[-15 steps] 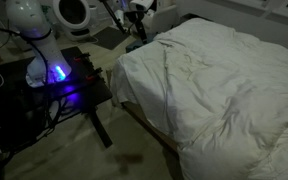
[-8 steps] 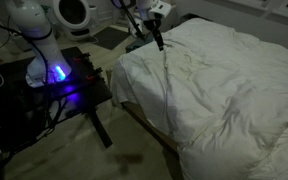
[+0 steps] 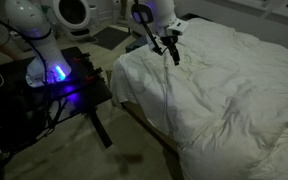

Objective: Spread the bed fully

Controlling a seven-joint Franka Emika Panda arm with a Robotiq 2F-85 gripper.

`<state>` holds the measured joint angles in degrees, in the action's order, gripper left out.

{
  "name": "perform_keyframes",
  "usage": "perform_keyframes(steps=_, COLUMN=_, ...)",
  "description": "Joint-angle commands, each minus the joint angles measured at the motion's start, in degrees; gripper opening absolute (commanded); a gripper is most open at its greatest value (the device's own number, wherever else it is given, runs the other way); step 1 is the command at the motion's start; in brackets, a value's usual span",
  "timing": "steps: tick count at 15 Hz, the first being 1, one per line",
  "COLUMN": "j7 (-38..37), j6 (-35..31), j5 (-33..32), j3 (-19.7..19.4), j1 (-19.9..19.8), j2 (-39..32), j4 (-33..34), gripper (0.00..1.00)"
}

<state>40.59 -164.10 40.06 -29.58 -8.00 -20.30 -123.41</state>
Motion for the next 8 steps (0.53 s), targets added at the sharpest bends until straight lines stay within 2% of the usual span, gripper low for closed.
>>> perform_keyframes(steps=1, j7=4.69, j6=-2.29, j5=4.43, j3=3.44, j1=-6.10, j2=-8.03, j4=7.66, gripper=1.00)
perform_keyframes(steps=4, j7=6.33, j6=-3.54, j5=4.84, j3=6.12, j1=-10.77, j2=-13.02, j4=12.01, gripper=1.00)
perform_keyframes(steps=8, j7=6.24, j6=-3.09, j5=3.66, j3=8.76, j1=-15.06, j2=-18.93, j4=17.26, gripper=1.00)
